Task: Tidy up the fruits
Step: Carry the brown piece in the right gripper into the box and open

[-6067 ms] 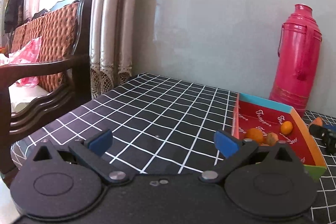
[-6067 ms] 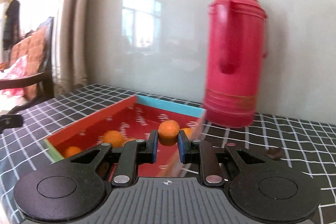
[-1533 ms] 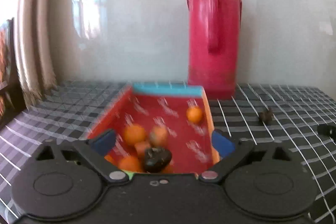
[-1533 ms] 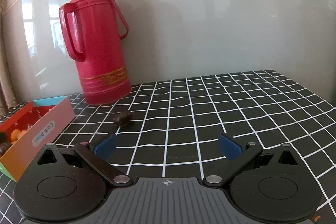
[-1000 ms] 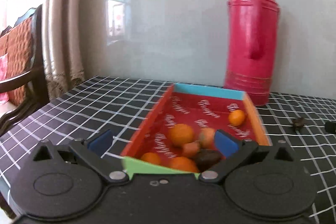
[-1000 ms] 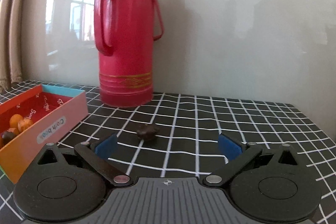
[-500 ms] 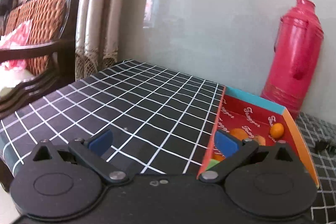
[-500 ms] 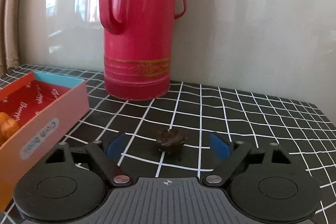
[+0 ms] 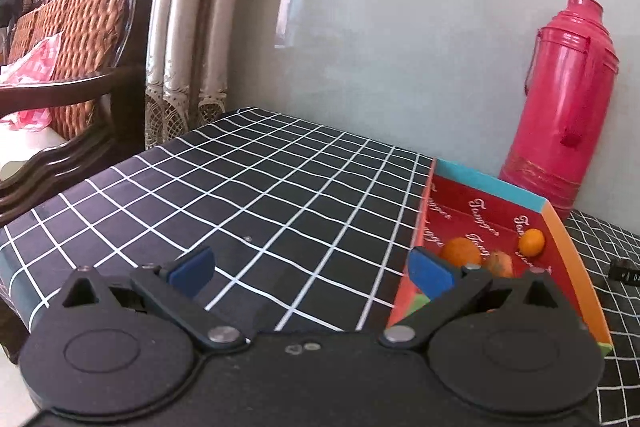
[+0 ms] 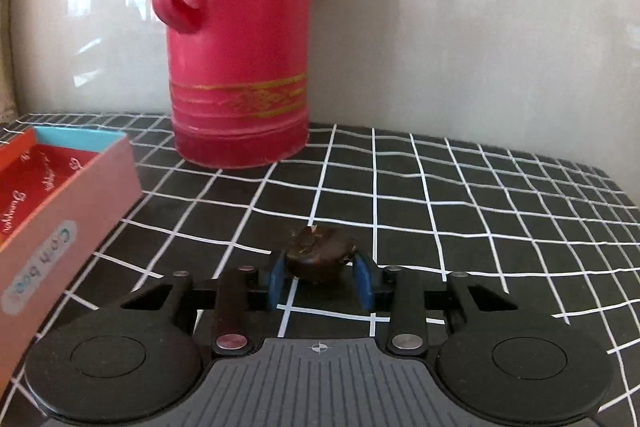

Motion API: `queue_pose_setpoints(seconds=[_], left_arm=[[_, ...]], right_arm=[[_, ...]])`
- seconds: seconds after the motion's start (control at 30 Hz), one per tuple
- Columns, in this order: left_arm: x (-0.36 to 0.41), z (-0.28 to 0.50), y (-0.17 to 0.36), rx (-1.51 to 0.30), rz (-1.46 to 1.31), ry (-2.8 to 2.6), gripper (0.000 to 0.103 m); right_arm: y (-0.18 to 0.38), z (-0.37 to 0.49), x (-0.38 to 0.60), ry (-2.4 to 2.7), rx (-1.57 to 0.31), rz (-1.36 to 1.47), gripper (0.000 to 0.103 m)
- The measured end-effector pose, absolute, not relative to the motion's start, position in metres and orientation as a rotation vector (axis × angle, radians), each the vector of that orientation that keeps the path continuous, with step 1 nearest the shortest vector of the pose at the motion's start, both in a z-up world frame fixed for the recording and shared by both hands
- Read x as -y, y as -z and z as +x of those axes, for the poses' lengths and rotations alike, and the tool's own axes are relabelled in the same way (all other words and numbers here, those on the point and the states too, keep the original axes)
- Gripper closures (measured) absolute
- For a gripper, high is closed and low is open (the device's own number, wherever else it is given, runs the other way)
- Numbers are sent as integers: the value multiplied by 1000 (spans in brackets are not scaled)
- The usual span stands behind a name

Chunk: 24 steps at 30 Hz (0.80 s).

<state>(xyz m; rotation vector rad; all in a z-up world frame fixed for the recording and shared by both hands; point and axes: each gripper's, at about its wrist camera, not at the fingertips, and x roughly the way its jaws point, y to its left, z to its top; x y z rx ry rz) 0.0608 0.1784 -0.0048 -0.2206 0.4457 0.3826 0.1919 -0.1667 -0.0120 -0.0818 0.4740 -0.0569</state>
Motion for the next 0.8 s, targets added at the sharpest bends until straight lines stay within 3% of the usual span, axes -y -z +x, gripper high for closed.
queue_pose_setpoints(seconds=[0.5,0.8], left_arm=[[-145,40,2,-445,-187,-309,6],[-138,38,2,-437,-151,-300,6]], right_arm=[[-26,94,64,-213,-260,-114,66],[-17,106,13,-280,-290,-119,66]])
